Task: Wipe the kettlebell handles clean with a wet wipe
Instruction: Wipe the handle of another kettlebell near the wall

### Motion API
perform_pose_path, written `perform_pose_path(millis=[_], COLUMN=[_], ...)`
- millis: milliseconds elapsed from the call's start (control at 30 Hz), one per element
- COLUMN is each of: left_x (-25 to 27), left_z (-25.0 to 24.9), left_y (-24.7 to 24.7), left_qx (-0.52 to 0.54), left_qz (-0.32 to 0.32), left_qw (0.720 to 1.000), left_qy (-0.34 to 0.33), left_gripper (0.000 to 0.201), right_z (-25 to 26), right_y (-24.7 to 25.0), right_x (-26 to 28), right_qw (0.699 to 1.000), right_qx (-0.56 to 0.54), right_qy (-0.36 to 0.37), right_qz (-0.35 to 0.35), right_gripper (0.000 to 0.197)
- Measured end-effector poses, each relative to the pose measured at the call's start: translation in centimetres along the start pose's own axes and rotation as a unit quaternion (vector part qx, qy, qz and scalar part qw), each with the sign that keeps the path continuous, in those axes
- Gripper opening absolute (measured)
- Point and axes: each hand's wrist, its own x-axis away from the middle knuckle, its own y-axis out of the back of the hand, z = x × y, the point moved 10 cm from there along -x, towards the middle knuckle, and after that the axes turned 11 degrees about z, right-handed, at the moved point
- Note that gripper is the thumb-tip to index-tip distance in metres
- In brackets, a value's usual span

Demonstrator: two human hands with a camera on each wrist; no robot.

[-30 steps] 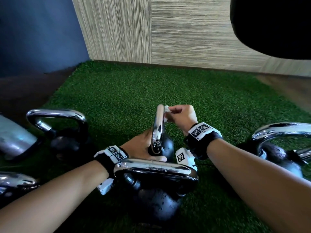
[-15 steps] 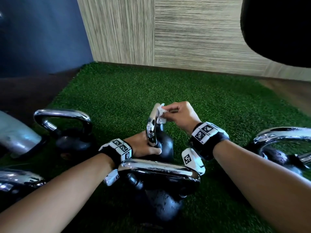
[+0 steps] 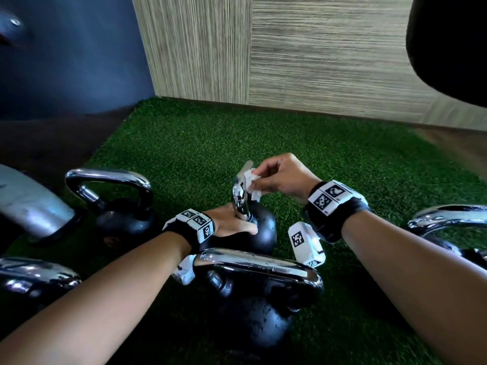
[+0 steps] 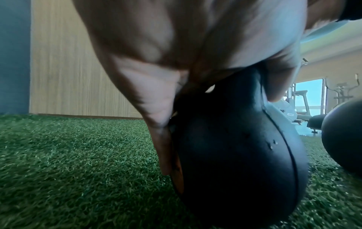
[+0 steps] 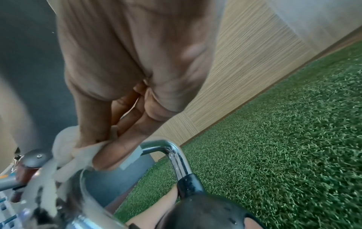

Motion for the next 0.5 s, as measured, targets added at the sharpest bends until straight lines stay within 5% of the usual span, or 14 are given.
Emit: perform_pose_path(millis=[100, 200, 500], left_x=[-0.3, -0.6, -0.2], left_z=[0.6, 1.5, 1.4], left_y=[0.3, 0.3, -0.1], left_qx=[0.009, 0.01, -0.006], left_qz=[-0.005, -0.005, 0.022], left_qw=[1.0, 1.0, 0.999], left_qy=[0.018, 0.024, 0.032], left_gripper=[0.034, 0.066, 0.055], right_z=[-0.6, -1.4, -3.3], right_y=[-0.7, -1.8, -3.3], right_x=[0.0, 0.3, -0.2], right_qw=[1.0, 0.994, 0.968], right_qx=[0.008, 0.094, 0.189], right_qy=[-0.006, -0.029, -0.088], right_qz=[0.021, 0.055, 0.139], right_gripper=[0.021, 0.019, 0.02])
